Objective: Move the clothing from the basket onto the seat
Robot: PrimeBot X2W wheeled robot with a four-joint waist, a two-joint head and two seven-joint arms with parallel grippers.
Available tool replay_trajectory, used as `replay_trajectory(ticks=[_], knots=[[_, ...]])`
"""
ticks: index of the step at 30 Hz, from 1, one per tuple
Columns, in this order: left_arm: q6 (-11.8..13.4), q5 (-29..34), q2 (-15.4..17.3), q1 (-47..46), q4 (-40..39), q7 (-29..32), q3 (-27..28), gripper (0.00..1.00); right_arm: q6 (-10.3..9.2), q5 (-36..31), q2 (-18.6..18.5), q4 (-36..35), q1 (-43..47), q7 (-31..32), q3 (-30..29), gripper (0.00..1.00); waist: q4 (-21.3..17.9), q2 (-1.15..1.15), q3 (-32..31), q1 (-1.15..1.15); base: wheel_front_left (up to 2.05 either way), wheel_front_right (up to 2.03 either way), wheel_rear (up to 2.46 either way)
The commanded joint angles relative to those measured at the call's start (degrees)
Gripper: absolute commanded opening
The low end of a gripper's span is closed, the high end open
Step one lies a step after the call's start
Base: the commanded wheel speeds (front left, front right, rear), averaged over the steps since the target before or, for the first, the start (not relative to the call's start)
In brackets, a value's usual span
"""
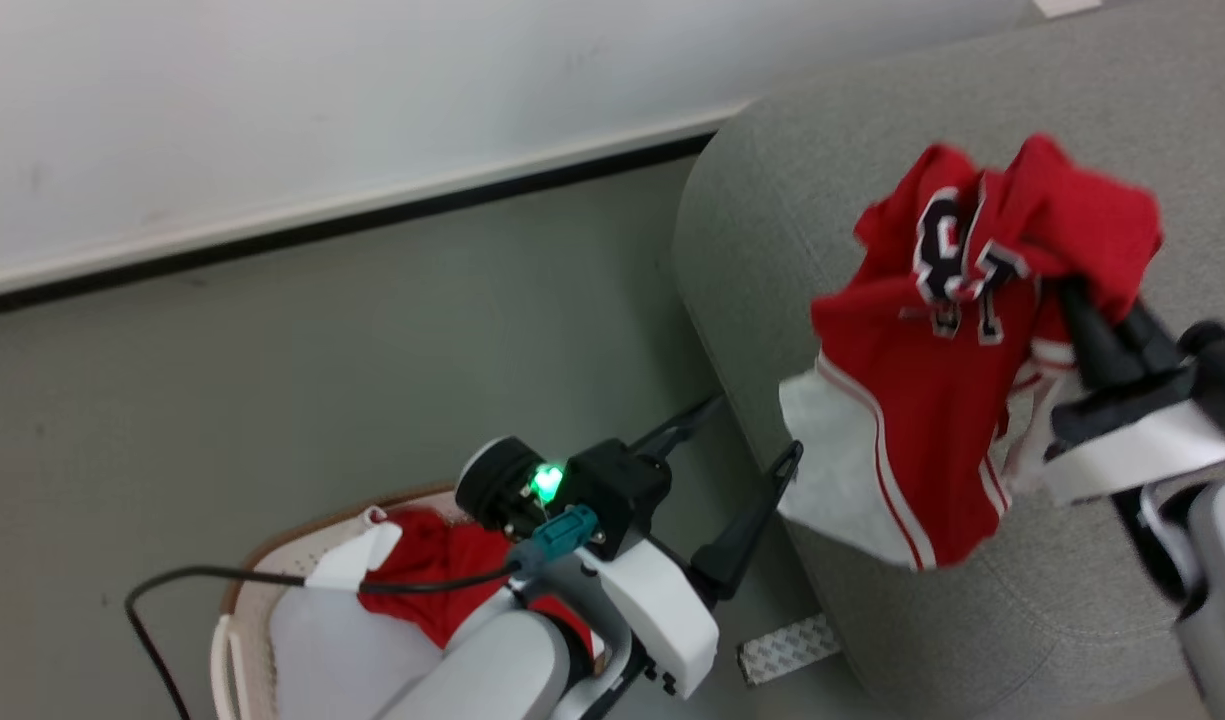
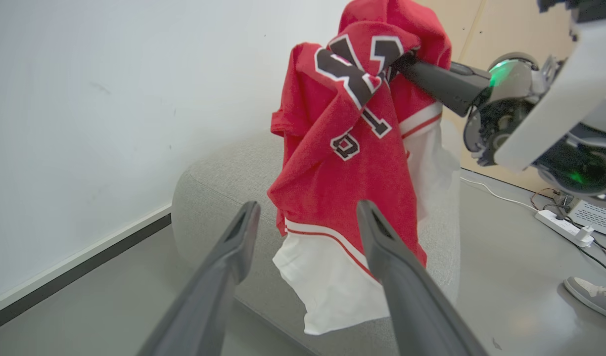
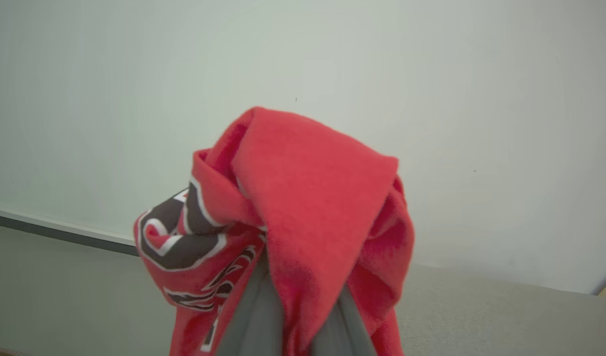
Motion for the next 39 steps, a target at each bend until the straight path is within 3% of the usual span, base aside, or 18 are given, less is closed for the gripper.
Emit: replay_trajectory(ticks=[1,8,15,20,24,25,27,28,33,39], knots=[[-0.4,1.1,0.9,-1.5,-0.6,0.4,0.1,1.0,-0.12,-0.4,-0.4,0.4,-2.6,0.3,-1.1,0.0,0.8,0.0,6.7,-0.01,0.0,0.0,0.0],[-2.5,3.3,2.6,-9.7,-4.6,3.5,0.4,1.0,-0.12,-1.8,-3.8,4.8,-19.4,5.0,-11.2,0.0,3.8,0.0,19.1,-0.01,0.0,0.0,0.0],[-2.4,4.2,3.0,-14.1,-7.7,3.7,1.6,1.0,-0.13,-4.9,-7.8,14.5,-34.0,7.3,-23.1,0.0,6.9,0.0,27.2,-0.01,0.0,0.0,0.0],[-2.2,4.5,3.5,-15.1,-8.9,3.9,1.6,1.0,-0.13,-11.2,-10.5,23.6,-38.4,5.2,-33.9,0.0,9.1,0.0,30.7,-0.01,0.0,0.0,0.0],[-1.7,4.6,4.3,-14.6,-9.1,3.7,1.9,1.0,-0.13,-16.2,-9.2,31.0,-35.9,1.8,-44.9,0.0,10.3,0.0,32.1,-0.01,0.0,0.0,0.0],[-1.6,4.5,4.6,-14.2,-9.0,3.6,2.0,1.0,-0.13,-18.1,-8.4,32.7,-34.7,0.9,-47.2,0.05,10.5,0.0,32.0,-0.01,0.0,0.0,0.0],[-1.5,4.1,5.1,-13.2,-8.5,3.3,2.1,1.0,-0.13,-21.3,-6.1,35.5,-32.7,-1.0,-50.8,0.52,10.3,0.0,31.3,-0.01,0.0,0.0,0.0],[-1.5,3.7,5.4,-12.8,-8.3,3.1,2.3,1.0,-0.13,-22.0,-5.2,36.6,-32.3,-1.6,-52.7,1.0,10.1,0.0,30.7,-0.01,0.0,0.0,0.0],[-0.3,2.7,7.1,-10.2,-7.3,2.2,3.9,1.0,-0.13,-25.6,0.1,38.7,-29.3,-4.8,-56.0,1.0,8.5,0.0,26.4,-0.01,0.0,0.0,0.0],[1.8,0.5,8.3,-5.0,-5.3,-0.7,6.0,1.0,-0.13,-26.7,4.1,33.5,-23.3,-5.3,-50.5,1.0,7.4,0.0,18.1,-0.01,0.0,0.0,0.0]])
